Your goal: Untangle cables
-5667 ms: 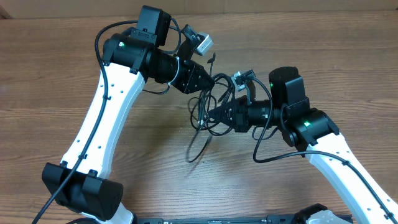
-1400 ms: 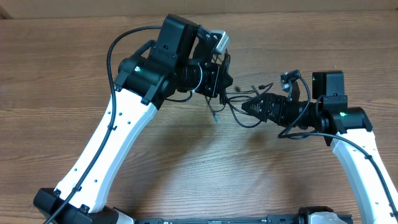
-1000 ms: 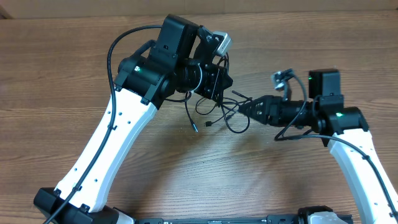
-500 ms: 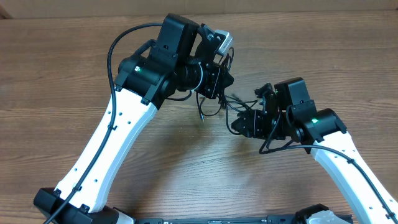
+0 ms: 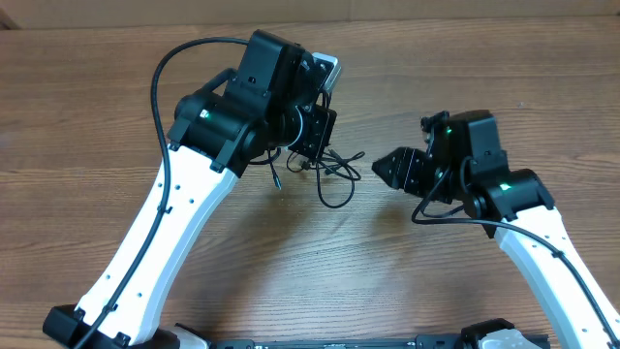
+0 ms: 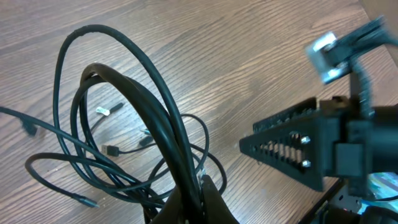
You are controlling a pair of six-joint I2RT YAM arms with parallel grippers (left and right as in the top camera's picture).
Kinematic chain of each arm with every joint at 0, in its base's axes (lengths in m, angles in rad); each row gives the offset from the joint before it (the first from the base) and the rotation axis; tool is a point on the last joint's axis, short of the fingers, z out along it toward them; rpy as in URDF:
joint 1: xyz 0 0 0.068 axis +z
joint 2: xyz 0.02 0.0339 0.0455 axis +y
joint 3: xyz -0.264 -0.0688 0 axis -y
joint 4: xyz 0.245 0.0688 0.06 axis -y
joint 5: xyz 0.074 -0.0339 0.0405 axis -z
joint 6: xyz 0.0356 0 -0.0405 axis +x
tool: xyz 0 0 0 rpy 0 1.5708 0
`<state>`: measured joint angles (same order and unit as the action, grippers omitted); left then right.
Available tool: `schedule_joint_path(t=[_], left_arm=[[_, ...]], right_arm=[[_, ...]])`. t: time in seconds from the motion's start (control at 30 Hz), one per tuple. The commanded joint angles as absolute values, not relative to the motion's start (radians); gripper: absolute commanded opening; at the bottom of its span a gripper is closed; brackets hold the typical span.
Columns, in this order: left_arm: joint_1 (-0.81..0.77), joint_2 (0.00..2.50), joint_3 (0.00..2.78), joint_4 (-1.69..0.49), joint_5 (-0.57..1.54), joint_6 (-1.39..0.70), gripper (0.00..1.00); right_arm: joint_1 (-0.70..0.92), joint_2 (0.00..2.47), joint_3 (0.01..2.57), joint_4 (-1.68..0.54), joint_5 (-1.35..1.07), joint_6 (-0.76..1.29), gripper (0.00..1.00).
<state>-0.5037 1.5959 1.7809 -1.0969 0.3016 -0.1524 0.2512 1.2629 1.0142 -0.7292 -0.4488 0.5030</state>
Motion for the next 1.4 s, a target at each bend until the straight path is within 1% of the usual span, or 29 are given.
schedule_joint_path(t=[0.0,0.1,0.2,0.37,0.6,0.87,0.9,0.97,1.0,1.07,1.13,1.2,1.37], left_arm=[[-0.505,1.549,1.802,-1.093,0.294,-0.125,0.04],[-0.505,1.541,1.803,-1.085,0.339,-0.119,0.04],[-0.505,1.529,1.803,-1.055,0.418,-0.111,0.04],[-0.505,1.522,1.803,-1.006,0.492,-0.11,0.04],[-0.502,1.52,1.803,-0.997,0.491,-0.107,0.04],[-0.47,1.486,1.804,-0.959,0.487,-0.1,0.04],[-0.461,1.479,1.804,-0.955,0.483,-0.1,0.04],[-0.431,1.462,1.804,-0.952,0.464,-0.1,0.04],[-0.416,1.456,1.804,-0.952,0.459,-0.1,0.04],[-0.372,1.439,1.804,-0.953,0.458,-0.1,0.04],[-0.315,1.422,1.804,-0.96,0.461,-0.1,0.04],[-0.26,1.41,1.804,-0.968,0.462,-0.1,0.04],[-0.108,1.398,1.804,-1.007,0.465,-0.1,0.04]], right_arm=[[0.247,1.231,1.062,-0.688,-0.546,0.529,0.56],[0.252,1.236,1.062,-0.673,-0.556,0.532,0.6],[0.278,1.25,1.062,-0.673,-0.575,0.548,0.61],[0.339,1.283,1.061,-0.674,-0.582,0.554,0.61],[0.404,1.34,1.056,-0.71,-0.552,0.55,0.61],[0.431,1.423,1.045,-0.798,-0.555,0.546,0.6],[0.431,1.429,1.045,-0.802,-0.552,0.546,0.6],[0.431,1.432,1.045,-0.812,-0.533,0.546,0.53],[0.431,1.432,1.045,-0.82,-0.512,0.546,0.48],[0.431,1.432,1.045,-0.85,-0.439,0.548,0.39],[0.431,1.432,1.045,-0.905,-0.318,0.554,0.34],[0.431,1.432,1.045,-0.962,-0.204,0.555,0.31],[0.423,1.432,1.045,-1.107,0.096,0.645,0.3]])
